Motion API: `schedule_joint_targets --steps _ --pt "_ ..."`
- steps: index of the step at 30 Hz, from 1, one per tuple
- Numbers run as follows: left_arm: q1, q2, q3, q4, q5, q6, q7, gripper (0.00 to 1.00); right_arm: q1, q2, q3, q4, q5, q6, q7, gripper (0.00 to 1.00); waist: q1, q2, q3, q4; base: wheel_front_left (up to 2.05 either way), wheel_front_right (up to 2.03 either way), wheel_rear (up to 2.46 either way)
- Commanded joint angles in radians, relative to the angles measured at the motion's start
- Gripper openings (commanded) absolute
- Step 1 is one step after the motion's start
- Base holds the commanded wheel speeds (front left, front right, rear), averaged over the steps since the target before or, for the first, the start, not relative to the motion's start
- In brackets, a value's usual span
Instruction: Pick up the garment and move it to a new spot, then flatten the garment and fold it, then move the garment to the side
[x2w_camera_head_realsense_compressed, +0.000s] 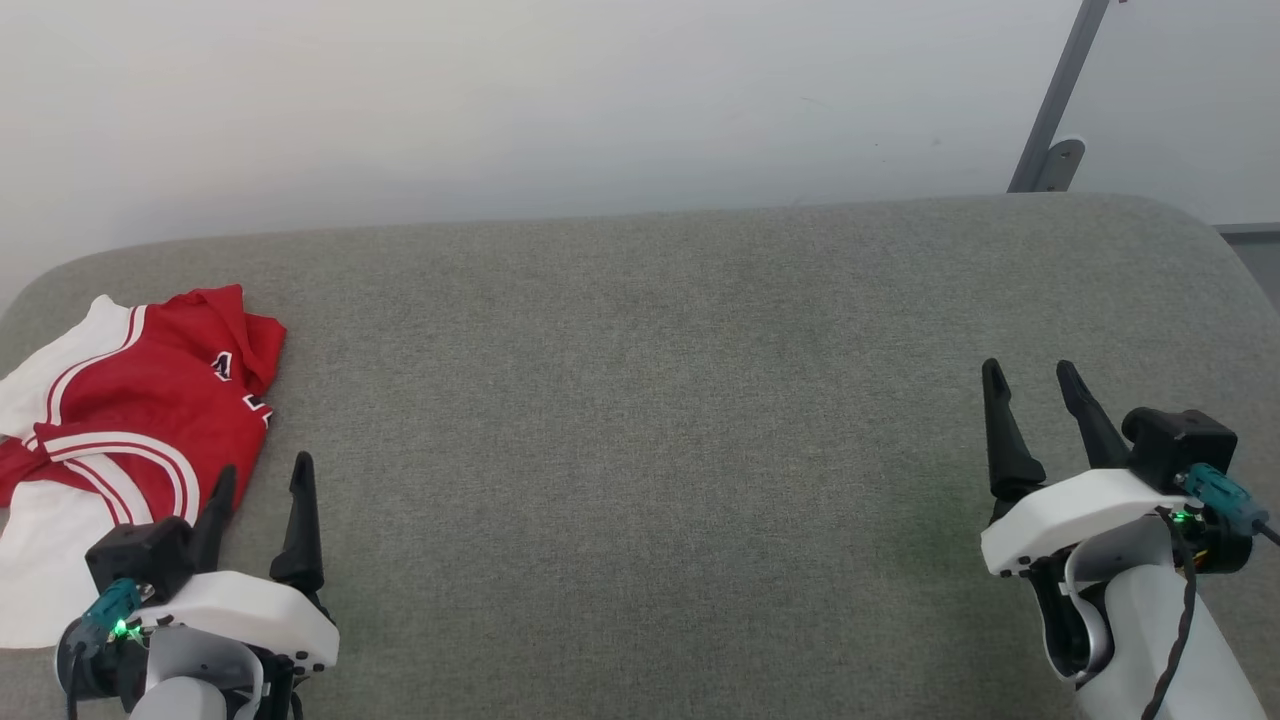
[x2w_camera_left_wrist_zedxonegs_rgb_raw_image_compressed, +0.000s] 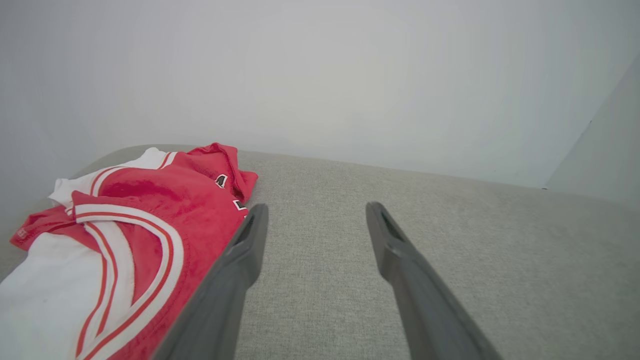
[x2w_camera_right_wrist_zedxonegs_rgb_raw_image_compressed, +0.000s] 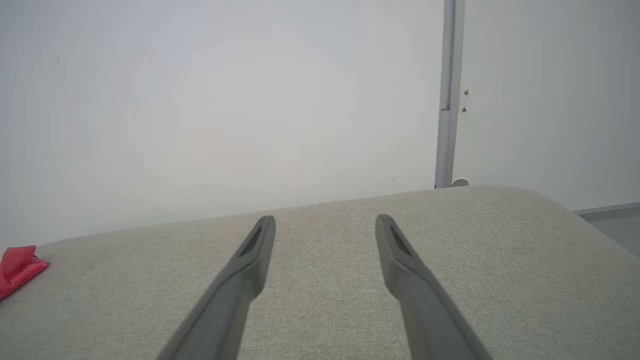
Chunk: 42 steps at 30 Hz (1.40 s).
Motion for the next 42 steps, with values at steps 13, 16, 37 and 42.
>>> schedule_joint_targets --steps 13,16,37,42 --pt "-0.030 0.010 -0.021 0.038 0.069 -0.025 -0.036 1.00 -0.024 -0.005 -0.006 0.018 -0.075 0.006 -0.036 1.00 0.0000 0.0000 0.002 0.005 0.00 0.00 0.00" --pt "-0.036 0.013 -0.026 0.041 0.080 -0.025 -0.041 1.00 -0.031 -0.007 -0.008 0.021 -0.093 0.006 -0.041 1.00 0.0000 0.0000 0.005 0.007 0.00 0.00 0.00" --pt "-0.059 0.044 -0.060 0.079 0.061 -0.026 -0.071 1.00 -0.037 0.007 -0.043 0.033 -0.157 0.007 -0.071 1.00 0.0000 0.0000 0.011 0.020 0.00 0.00 0.00" --pt "-0.059 0.049 -0.070 0.091 0.023 -0.026 -0.071 1.00 -0.025 0.010 -0.045 0.039 -0.137 0.007 -0.071 1.00 0.0000 0.0000 0.005 0.023 0.00 0.00 0.00"
